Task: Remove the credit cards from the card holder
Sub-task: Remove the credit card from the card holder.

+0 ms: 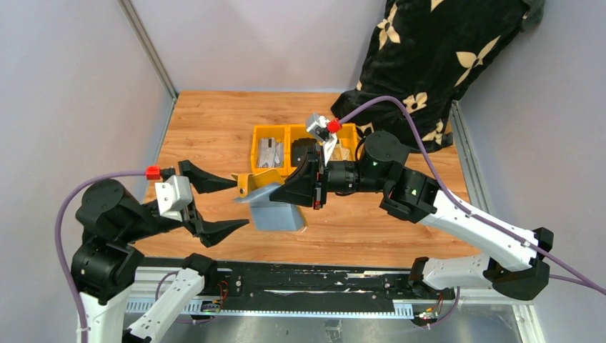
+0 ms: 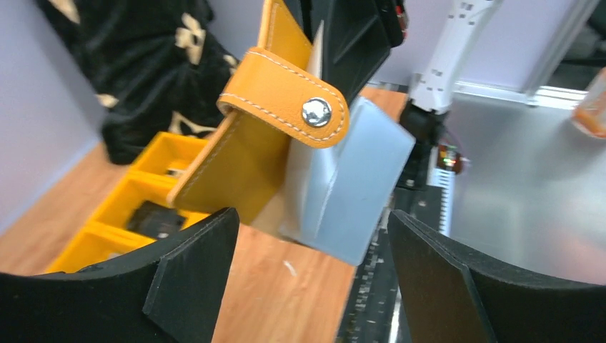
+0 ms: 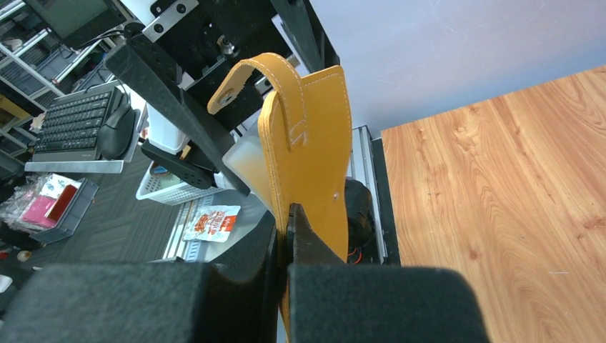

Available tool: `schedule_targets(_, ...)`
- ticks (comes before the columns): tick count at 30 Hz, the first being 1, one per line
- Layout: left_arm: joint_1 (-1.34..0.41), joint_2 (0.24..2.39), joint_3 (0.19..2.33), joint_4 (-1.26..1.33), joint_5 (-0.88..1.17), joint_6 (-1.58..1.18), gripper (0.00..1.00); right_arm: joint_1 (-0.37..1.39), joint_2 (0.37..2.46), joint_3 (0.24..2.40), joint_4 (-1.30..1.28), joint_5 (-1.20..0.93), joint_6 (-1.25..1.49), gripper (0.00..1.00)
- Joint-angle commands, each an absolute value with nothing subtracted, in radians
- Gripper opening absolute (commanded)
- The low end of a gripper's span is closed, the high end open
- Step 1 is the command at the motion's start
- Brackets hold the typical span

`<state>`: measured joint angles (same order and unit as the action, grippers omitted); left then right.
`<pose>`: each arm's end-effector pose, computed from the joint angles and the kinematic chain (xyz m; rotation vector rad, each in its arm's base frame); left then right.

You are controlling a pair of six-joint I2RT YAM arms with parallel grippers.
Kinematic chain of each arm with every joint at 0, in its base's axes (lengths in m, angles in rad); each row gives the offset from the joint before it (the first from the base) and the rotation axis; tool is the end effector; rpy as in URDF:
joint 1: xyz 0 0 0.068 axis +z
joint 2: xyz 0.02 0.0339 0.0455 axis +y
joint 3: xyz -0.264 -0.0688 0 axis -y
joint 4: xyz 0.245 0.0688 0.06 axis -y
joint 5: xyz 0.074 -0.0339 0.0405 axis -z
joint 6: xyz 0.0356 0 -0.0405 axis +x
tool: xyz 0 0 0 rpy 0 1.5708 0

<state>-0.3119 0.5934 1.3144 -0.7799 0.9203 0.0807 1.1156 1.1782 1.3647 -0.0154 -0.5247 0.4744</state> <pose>0.0303 -0.0395 0.4623 0.9984 1.3595 -0.9185 0.0947 0.2341 0.4796 -0.9731 1.3365 1.6315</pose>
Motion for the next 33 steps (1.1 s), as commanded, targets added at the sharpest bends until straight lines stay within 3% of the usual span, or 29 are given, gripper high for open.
schedule_targets(1,-0.313,0.57,1.366,-0.839,0.745,0.252,0.87,1.129,1.146,1.405,0.007,-0.601,0.487,0.0)
schedule_targets(10,-0.313,0.54,1.289,-0.707,0.868,0.016,0.95,1.129,1.183,1.41,0.067,-0.64,0.54,0.0)
schedule_targets(14,-0.313,0.537,1.223,-0.538,0.973,-0.221,0.88,1.129,1.184,1.403,0.083,-0.644,0.554,0.0)
schedule_targets(16,-0.313,0.552,1.187,-0.456,1.027,-0.321,0.79,1.129,1.186,1.401,0.09,-0.648,0.558,0.0)
schedule_targets(20,-0.313,0.594,1.192,-0.485,1.056,-0.295,0.38,1.129,1.181,1.394,0.104,-0.649,0.567,0.0)
schedule_targets(22,-0.313,0.6,1.196,-0.492,1.048,-0.296,0.22,1.129,1.18,1.39,0.11,-0.651,0.568,0.0)
schedule_targets(25,-0.313,0.6,1.187,-0.399,1.033,-0.385,0.0,1.129,1.175,1.378,0.113,-0.657,0.57,0.17)
schedule_targets(29,-0.313,0.611,1.184,-0.308,1.046,-0.525,0.0,1.129,1.145,1.322,0.125,-0.686,0.556,0.56)
schedule_targets(31,-0.313,0.624,1.194,-0.304,1.059,-0.566,0.0,1.129,1.112,1.275,0.144,-0.7,0.544,0.66)
schedule_targets(33,-0.313,0.645,1.204,-0.301,1.076,-0.631,0.0,1.129,1.061,1.203,0.168,-0.711,0.531,0.68)
